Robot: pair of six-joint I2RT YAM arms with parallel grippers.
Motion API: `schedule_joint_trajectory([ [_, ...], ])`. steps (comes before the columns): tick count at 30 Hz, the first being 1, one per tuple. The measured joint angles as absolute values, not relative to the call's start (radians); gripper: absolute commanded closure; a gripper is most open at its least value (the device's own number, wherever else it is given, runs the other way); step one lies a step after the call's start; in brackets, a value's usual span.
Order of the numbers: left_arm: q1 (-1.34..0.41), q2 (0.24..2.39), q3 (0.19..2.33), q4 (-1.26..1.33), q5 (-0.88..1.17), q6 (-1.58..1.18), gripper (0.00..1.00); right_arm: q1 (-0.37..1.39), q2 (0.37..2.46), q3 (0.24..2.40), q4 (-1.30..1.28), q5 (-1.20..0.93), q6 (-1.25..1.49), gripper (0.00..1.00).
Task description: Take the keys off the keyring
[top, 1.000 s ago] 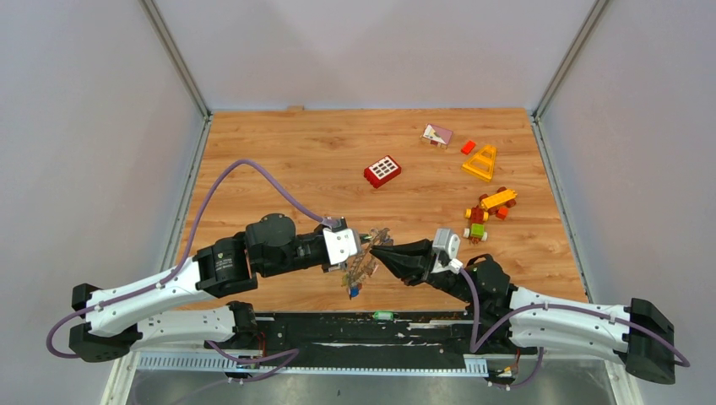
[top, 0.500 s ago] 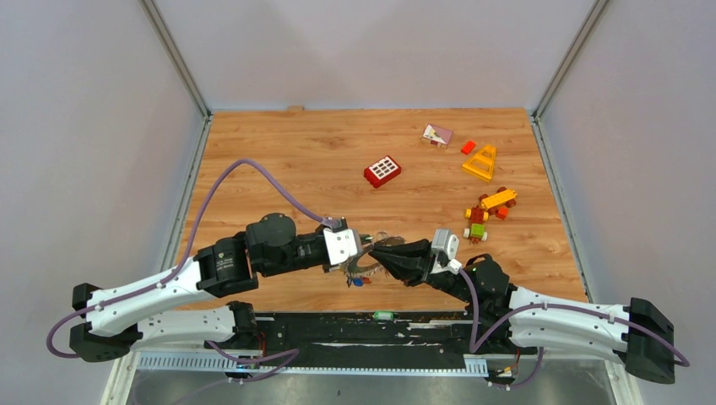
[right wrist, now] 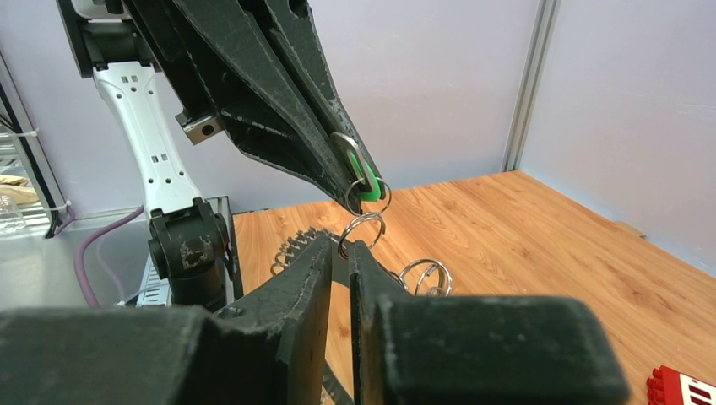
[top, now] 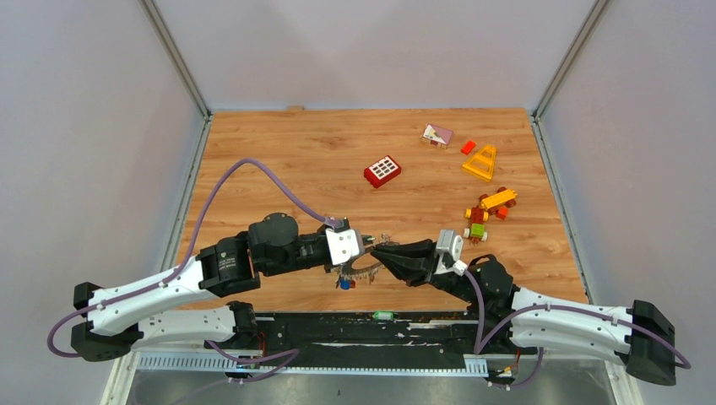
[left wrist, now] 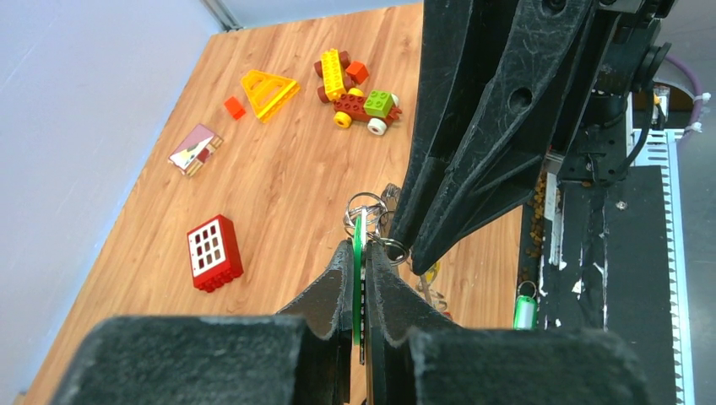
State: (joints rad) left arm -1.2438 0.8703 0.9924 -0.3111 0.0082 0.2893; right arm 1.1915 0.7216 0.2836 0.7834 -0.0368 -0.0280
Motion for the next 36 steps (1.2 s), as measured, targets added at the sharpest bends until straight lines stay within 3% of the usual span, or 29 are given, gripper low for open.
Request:
schedule_joint_trajectory([
  [7, -1.244, 0.874, 0.992, -0.310, 0.012, 0.289, 1.00, 1.192, 0.707, 0.284, 0.783, -0.047, -0.032, 0.88],
  [14, -1.244, 0.883, 0.992, -0.311, 0.017, 0.289, 1.00, 1.189, 0.728, 0.290, 0.783, -0.059, -0.036, 1.00],
  [36, -1.237, 0.880, 1.000, -0.328, -0.019, 0.289, 1.00, 1.187, 0.741, 0.408, 0.572, -0.025, -0.027, 1.00],
])
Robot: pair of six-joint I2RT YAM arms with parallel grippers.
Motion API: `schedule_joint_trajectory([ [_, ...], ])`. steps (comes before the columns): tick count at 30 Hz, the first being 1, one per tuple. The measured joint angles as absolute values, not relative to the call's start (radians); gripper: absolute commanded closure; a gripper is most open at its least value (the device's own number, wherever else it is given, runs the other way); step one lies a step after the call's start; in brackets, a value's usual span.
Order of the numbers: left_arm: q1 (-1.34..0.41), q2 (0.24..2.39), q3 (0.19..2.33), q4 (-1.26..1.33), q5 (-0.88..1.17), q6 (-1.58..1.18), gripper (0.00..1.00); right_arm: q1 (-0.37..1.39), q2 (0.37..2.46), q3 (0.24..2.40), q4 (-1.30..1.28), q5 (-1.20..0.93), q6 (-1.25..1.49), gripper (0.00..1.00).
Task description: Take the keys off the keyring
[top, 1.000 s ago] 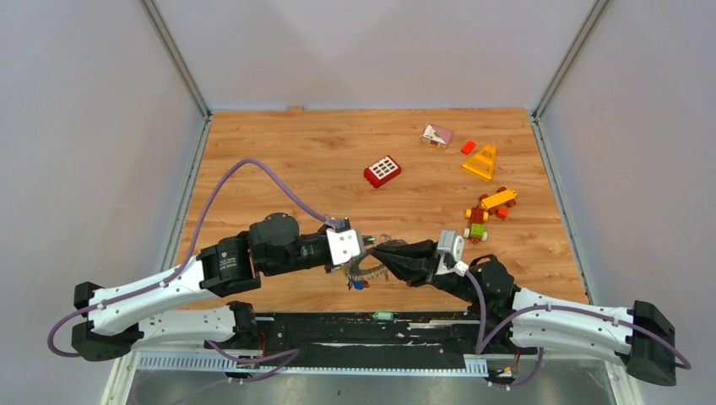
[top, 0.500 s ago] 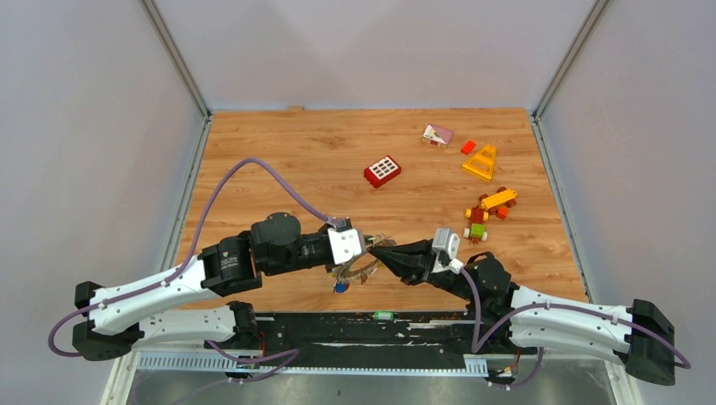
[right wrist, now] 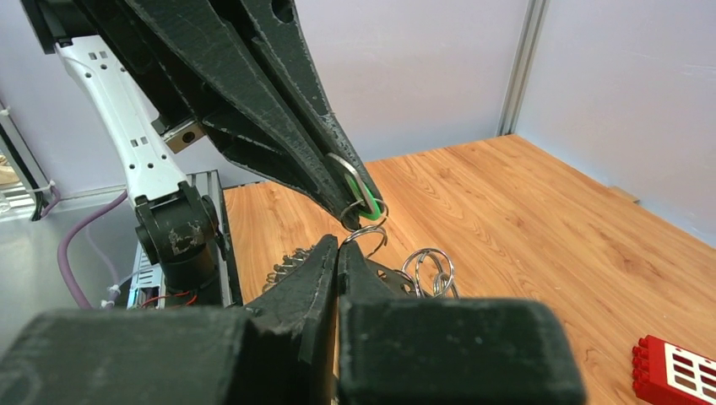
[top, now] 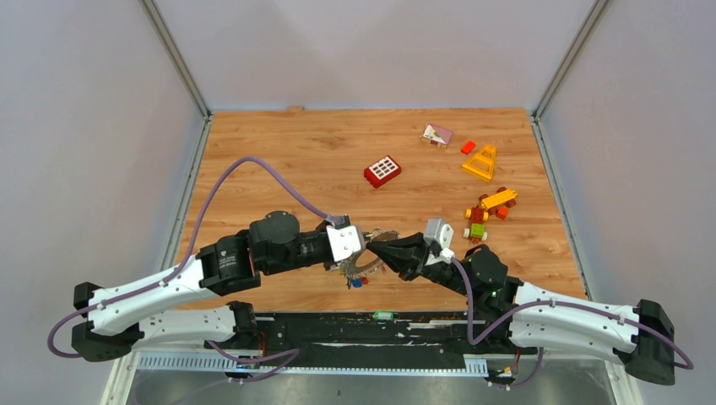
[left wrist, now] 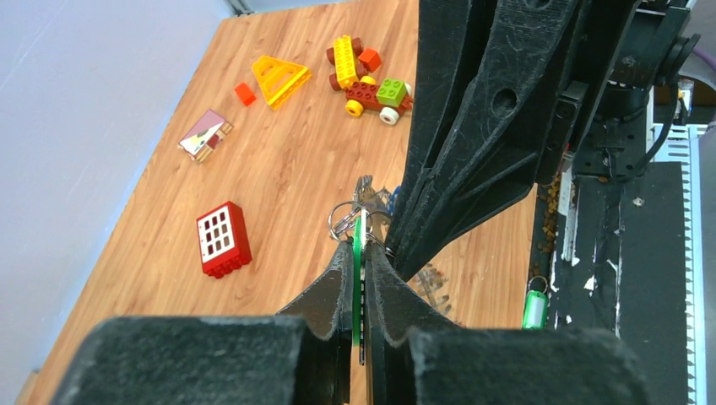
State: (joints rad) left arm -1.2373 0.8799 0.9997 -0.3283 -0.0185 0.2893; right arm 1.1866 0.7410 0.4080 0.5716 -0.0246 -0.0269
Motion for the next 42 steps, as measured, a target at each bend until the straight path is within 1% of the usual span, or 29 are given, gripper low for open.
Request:
schedule_joint_trajectory([
  [13, -1.237, 0.880, 1.013, -0.355, 0.010, 0.281, 1.00, 1.188, 0.747, 0.433, 0.521, 0.060, 0.007, 1.00],
  [28, -1.228, 0.927, 1.071, -0.387, 0.052, 0.274, 1.00, 1.191, 0.730, 0.433, 0.529, 0.093, 0.014, 1.00],
  [32, -1.232, 0.920, 1.071, -0.385, 0.058, 0.275, 1.00, 1.190, 0.704, 0.427, 0.521, 0.065, -0.003, 0.86],
  [35, -1.239, 0.909, 1.072, -0.395, 0.064, 0.281, 1.00, 1.190, 0.658, 0.422, 0.491, 0.004, -0.033, 0.76],
  [37, -1.243, 0.904, 1.081, -0.416, 0.064, 0.289, 1.00, 1.190, 0.625, 0.422, 0.468, -0.043, -0.053, 0.71],
  [40, -1.244, 0.901, 1.102, -0.464, 0.064, 0.308, 1.00, 1.190, 0.565, 0.422, 0.427, -0.118, -0.083, 0.68],
  [42, -1.244, 0.899, 1.110, -0.492, 0.067, 0.324, 1.00, 1.190, 0.521, 0.422, 0.393, -0.159, -0.104, 0.72],
])
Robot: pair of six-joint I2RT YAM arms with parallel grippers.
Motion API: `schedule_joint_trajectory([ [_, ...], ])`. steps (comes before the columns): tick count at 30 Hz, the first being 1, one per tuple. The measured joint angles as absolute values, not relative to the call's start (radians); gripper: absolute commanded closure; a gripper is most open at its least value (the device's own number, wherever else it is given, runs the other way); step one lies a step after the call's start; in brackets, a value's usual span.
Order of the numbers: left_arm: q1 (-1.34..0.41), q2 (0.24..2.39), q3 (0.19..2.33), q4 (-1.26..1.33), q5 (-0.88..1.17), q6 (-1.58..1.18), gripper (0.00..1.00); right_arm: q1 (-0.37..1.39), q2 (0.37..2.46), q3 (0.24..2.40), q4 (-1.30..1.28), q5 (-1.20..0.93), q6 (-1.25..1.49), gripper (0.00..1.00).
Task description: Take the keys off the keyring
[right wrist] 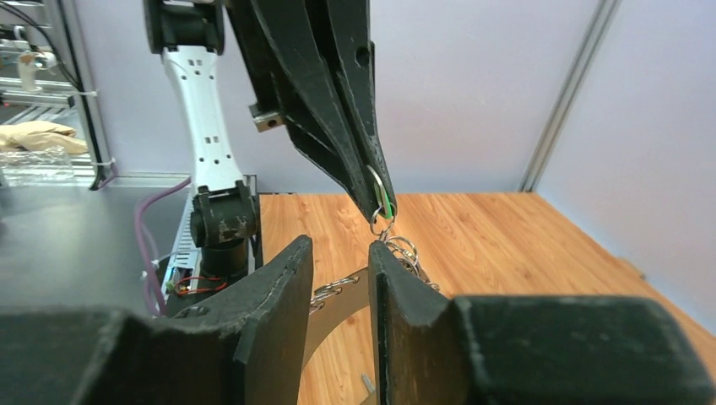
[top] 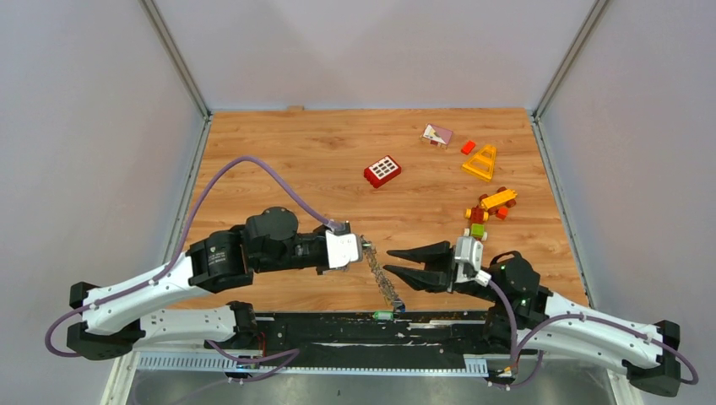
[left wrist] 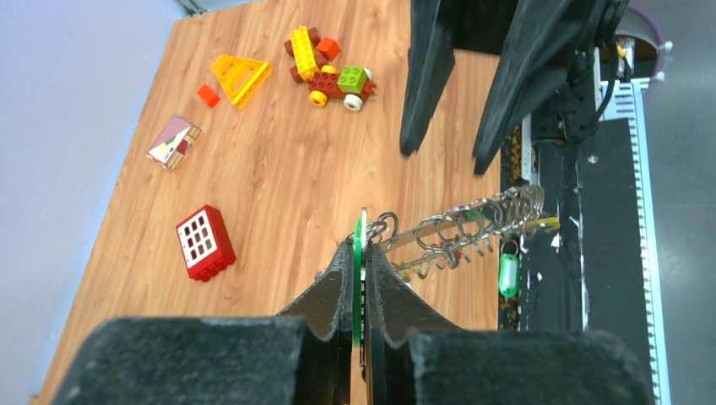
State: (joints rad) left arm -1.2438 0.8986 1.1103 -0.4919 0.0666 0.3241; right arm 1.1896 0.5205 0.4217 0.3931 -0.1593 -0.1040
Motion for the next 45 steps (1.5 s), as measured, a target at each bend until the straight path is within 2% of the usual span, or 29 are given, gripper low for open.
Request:
schedule_joint_trajectory([
  [8, -1.244, 0.891, 1.155, -0.623, 0.125, 0.389, 1.00, 1.190, 0.425, 0.451, 0.239, -0.192, -0.194, 0.75],
  [13, -1.244, 0.896, 1.196, -0.709, 0.196, 0.438, 1.00, 1.190, 0.469, 0.511, 0.137, -0.181, -0.247, 0.77],
  [22, -1.244, 0.976, 1.305, -0.934, 0.358, 0.581, 1.00, 1.190, 0.549, 0.553, 0.051, -0.220, -0.342, 0.72],
  [27, -1.244, 1.023, 1.356, -1.056, 0.388, 0.651, 1.00, 1.190, 0.574, 0.587, 0.014, -0.264, -0.392, 0.73],
  [34, -1.252, 1.059, 1.418, -1.182, 0.363, 0.724, 1.00, 1.190, 0.604, 0.598, 0.019, -0.264, -0.426, 0.76],
  [45, -1.332, 1.123, 1.451, -1.264, 0.189, 0.778, 1.00, 1.190, 0.763, 0.598, 0.144, -0.235, -0.458, 0.77],
])
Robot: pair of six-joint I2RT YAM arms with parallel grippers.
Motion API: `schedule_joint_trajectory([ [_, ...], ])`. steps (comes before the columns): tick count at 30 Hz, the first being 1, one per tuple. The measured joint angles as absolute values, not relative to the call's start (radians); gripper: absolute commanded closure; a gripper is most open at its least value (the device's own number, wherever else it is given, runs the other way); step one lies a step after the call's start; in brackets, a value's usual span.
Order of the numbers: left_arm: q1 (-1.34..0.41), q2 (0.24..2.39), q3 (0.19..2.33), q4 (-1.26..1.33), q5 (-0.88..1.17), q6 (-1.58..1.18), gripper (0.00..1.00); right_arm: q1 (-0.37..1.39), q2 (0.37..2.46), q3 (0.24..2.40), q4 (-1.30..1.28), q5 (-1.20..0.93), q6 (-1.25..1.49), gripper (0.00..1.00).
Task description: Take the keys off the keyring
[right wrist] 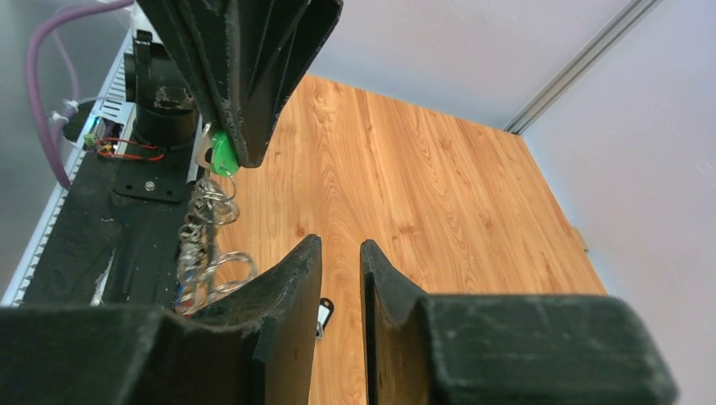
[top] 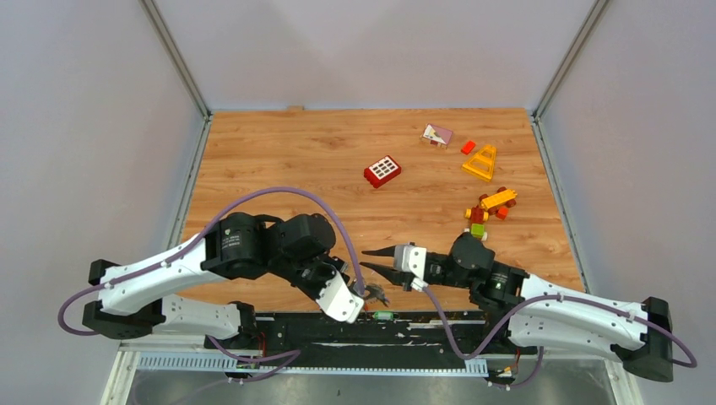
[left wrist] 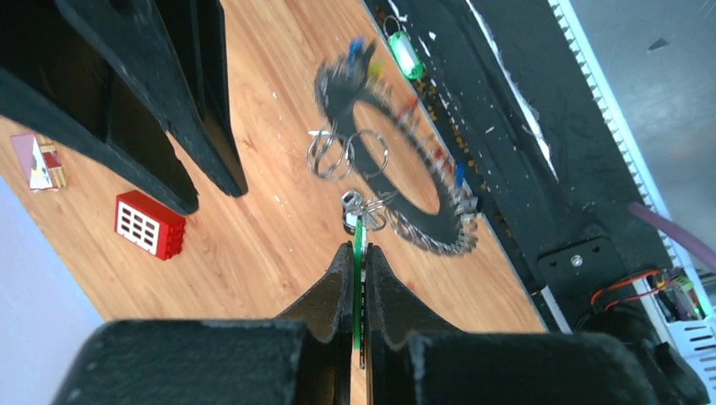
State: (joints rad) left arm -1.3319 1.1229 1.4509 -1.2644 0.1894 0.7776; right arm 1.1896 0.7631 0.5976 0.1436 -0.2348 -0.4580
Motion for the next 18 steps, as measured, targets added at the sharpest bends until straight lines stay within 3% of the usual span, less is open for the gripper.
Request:
schedule_joint_trajectory([
  [7, -1.375, 1.139, 1.464, -1.288, 0.123, 0.800, 1.00, 1.187, 0.850, 0.598, 0.165, -0.237, -0.498, 0.78],
  [18, -1.387, 1.130, 1.469, -1.286, 0.058, 0.810, 1.00, 1.183, 0.867, 0.598, 0.155, -0.367, -0.495, 0.72],
])
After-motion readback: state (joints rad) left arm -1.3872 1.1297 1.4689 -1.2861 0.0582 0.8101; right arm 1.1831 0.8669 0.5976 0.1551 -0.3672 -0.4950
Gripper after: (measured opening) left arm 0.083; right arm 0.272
